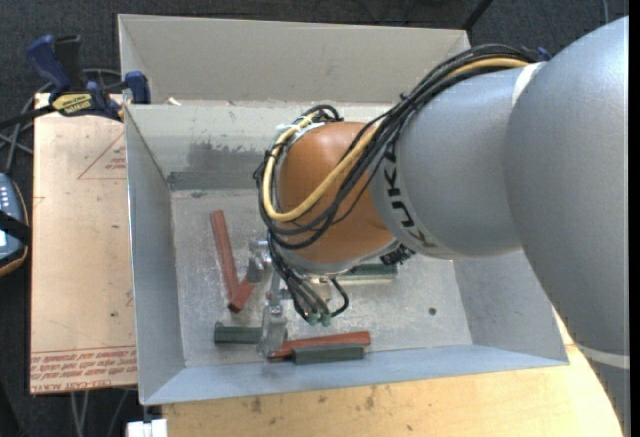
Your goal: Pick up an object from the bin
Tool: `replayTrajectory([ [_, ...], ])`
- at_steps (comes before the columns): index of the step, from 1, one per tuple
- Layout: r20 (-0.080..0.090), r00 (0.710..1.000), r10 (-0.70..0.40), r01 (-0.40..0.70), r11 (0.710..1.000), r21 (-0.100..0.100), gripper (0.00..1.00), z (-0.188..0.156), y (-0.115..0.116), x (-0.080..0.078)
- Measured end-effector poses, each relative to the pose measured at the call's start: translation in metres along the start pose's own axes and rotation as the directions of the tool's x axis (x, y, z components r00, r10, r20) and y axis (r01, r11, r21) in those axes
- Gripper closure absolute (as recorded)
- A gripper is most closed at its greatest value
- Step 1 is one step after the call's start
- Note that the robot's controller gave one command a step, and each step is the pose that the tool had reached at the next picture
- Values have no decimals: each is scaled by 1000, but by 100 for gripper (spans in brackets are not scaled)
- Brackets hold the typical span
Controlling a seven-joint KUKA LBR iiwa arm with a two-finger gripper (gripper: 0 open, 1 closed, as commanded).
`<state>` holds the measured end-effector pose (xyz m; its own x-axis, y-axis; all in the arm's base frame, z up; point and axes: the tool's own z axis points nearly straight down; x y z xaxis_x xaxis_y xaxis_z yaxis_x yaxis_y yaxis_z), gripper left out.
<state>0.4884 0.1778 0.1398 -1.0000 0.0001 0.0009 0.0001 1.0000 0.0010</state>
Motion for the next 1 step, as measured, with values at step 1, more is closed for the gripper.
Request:
replayTrajectory([
  [1,7,943,-334,334,943,1,0,41,23,-31],
])
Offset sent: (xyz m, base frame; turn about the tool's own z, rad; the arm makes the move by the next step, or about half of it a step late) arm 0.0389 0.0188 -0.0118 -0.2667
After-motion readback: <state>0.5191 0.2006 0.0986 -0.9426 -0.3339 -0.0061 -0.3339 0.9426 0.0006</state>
